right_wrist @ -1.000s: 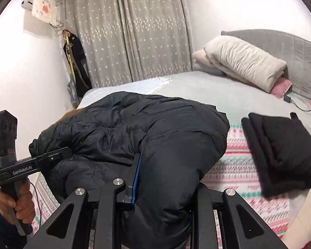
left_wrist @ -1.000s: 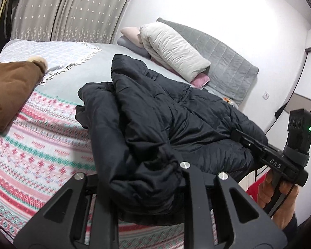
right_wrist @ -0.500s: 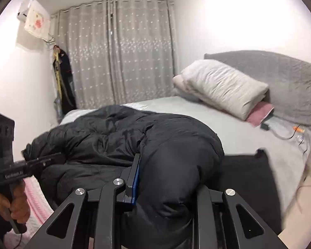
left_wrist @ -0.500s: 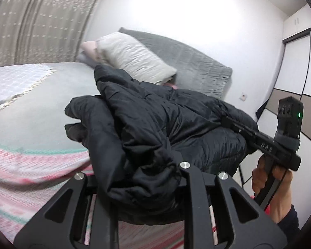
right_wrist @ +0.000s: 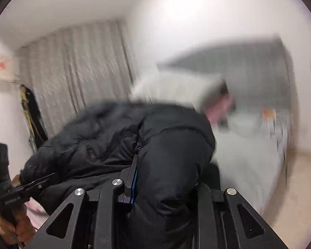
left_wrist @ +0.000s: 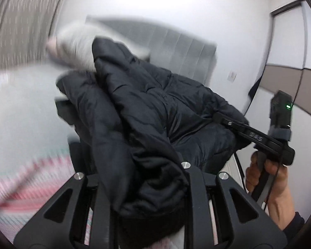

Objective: Fold large clothes
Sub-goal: 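Carry the jacket bundle with both grippers toward the bed's pillow end, then lower the jacket onto the bed and open both grippers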

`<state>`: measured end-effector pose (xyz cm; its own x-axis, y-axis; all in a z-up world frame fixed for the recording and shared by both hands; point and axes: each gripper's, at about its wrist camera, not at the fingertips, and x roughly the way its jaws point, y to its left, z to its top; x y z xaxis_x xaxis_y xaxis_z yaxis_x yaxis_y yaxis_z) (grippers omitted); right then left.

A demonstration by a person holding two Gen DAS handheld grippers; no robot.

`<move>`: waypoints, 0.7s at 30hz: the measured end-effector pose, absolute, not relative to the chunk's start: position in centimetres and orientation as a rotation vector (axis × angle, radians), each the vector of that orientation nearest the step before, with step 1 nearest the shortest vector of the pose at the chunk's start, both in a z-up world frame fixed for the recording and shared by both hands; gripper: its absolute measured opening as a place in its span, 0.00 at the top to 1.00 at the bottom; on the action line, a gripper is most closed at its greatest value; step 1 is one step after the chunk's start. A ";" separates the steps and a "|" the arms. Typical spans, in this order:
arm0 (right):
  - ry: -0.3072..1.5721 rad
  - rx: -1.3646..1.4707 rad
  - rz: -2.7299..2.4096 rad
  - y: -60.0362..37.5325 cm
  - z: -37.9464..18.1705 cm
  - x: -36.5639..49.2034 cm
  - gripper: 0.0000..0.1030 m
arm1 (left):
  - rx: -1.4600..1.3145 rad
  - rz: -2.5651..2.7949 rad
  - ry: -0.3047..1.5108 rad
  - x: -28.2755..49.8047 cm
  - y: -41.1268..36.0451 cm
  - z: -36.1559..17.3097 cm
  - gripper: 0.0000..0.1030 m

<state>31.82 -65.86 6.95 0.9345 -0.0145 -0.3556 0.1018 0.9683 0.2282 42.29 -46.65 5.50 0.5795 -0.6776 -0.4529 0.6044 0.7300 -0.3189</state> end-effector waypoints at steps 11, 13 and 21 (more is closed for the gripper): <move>0.566 0.360 -0.147 -69.5 -1.6 30.4 0.58 | -0.367 -0.780 0.761 40.3 -44.4 -2.4 0.64; 0.592 0.355 -0.185 -69.1 -0.9 30.3 0.51 | -0.373 -0.795 0.777 40.1 -44.0 -2.1 0.62; 0.595 0.342 -0.346 -68.5 0.5 27.7 0.35 | -0.333 -0.770 0.802 39.9 -39.3 0.6 0.49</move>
<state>27.68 -68.55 0.49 0.7747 -0.2162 -0.5942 0.4099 0.8872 0.2117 39.89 -39.31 0.59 0.4483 -0.7277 -0.5191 0.4890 0.6858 -0.5390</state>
